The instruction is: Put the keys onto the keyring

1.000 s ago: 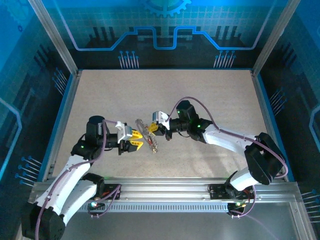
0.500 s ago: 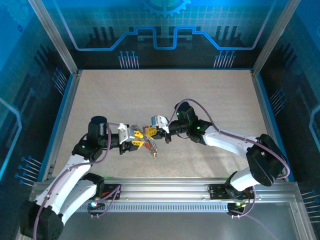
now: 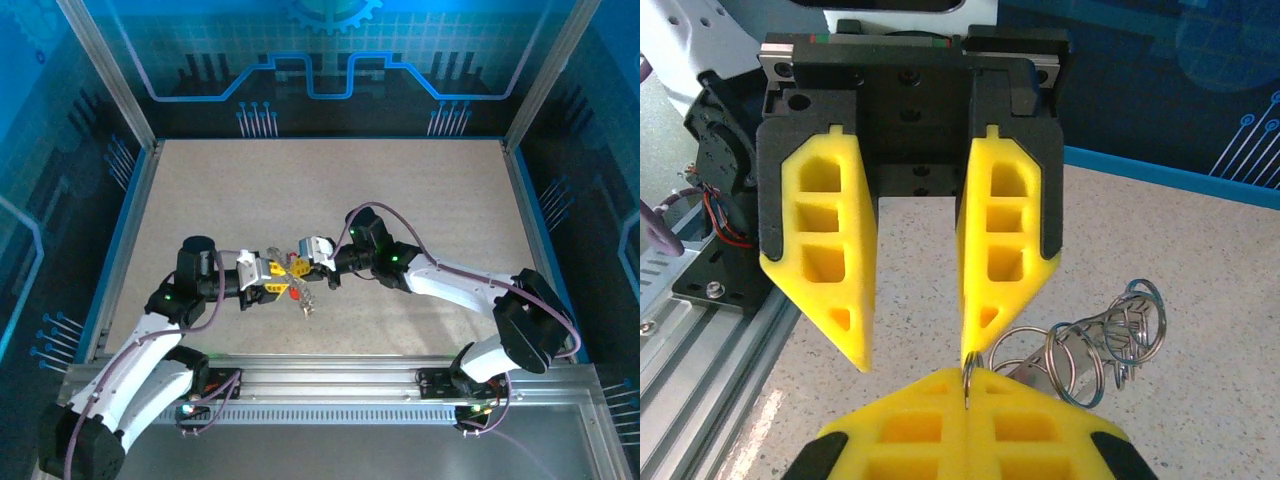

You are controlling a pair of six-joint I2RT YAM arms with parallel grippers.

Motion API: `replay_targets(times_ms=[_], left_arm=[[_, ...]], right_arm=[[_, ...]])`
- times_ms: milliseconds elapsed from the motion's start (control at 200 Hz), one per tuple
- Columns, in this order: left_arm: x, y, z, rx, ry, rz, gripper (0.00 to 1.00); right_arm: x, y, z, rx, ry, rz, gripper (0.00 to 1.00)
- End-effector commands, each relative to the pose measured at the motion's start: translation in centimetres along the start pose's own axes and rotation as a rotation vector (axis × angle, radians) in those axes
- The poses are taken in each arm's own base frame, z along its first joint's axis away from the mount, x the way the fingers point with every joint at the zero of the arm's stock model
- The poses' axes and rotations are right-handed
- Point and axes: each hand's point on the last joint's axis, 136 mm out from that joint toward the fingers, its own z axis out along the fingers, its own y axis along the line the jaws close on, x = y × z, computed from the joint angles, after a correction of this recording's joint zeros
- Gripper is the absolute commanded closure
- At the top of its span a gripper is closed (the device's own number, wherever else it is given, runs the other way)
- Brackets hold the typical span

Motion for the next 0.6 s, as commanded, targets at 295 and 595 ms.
replay_targets(times_ms=[295, 595], left_arm=[[-0.7, 0.6, -0.6, -0.09, -0.028, 0.102, 0.66], [-0.5, -0.2, 0.0, -0.018, -0.033, 0.067, 0.74]], right_arm=[[-1.0, 1.3, 0.4, -0.035, -0.033, -0.034, 1.0], [-1.1, 1.2, 0.3, -0.018, -0.061, -0.026, 1.0]])
